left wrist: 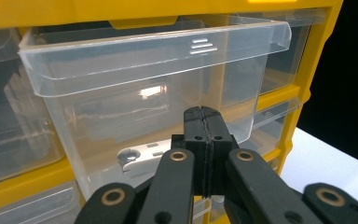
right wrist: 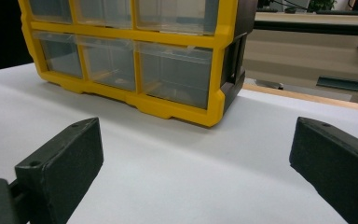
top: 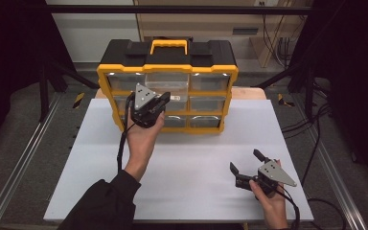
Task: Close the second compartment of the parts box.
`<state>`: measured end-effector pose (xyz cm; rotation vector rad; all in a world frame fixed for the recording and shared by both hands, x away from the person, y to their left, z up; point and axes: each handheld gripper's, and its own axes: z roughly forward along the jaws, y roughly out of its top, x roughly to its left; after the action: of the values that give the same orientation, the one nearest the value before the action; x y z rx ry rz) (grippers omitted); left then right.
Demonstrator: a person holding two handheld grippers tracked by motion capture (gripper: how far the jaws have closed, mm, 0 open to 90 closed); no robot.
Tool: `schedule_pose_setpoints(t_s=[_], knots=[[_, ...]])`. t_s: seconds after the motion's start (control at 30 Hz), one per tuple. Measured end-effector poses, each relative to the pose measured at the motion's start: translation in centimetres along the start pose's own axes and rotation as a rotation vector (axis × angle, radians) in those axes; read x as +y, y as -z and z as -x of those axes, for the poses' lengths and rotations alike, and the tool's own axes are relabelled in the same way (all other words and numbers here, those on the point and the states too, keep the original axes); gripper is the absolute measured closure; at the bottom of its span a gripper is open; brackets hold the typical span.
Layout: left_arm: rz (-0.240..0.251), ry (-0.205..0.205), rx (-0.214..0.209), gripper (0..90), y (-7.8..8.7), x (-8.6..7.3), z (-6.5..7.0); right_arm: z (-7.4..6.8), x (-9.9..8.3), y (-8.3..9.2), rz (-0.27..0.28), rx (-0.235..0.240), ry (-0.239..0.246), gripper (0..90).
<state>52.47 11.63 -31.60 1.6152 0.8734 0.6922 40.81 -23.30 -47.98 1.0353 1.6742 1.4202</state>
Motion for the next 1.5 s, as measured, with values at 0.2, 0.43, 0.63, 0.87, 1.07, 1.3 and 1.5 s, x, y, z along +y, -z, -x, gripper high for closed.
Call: schedule_pose_setpoints(t_s=[0.2, 0.43, 0.63, 0.87, 1.07, 1.3, 1.5], knots=[[-0.002, -0.043, 0.010, 89.8, -0.2, 0.1, -0.1, -0.1, 0.0, 0.0, 0.001, 0.002, -0.006, 2.9], [0.001, -0.046, 0.017, 89.8, -0.5, 0.3, -0.2, 0.0, -0.1, -0.1, -0.008, -0.002, -0.001, 2.5], [0.009, -0.039, 0.016, 89.8, -0.8, 0.4, -0.1, -0.1, 0.0, 0.0, -0.001, 0.005, -0.002, 2.6], [0.002, -0.046, 0.022, 89.8, -0.8, 0.4, -0.3, -0.2, 0.0, -0.1, -0.003, 0.008, 0.006, 2.8], [0.014, -0.033, 0.016, 89.8, -0.8, 0.7, -0.7, -0.1, -0.1, -0.1, -0.011, 0.009, 0.008, 2.8], [0.007, -0.050, 0.028, 89.8, -1.0, 0.8, -0.8, -0.2, 0.1, 0.0, 0.006, 0.010, 0.007, 2.7], [0.009, -0.053, 0.047, 89.8, -1.1, 1.1, -1.1, -0.2, 0.1, 0.2, 0.016, 0.006, 0.011, 2.9]])
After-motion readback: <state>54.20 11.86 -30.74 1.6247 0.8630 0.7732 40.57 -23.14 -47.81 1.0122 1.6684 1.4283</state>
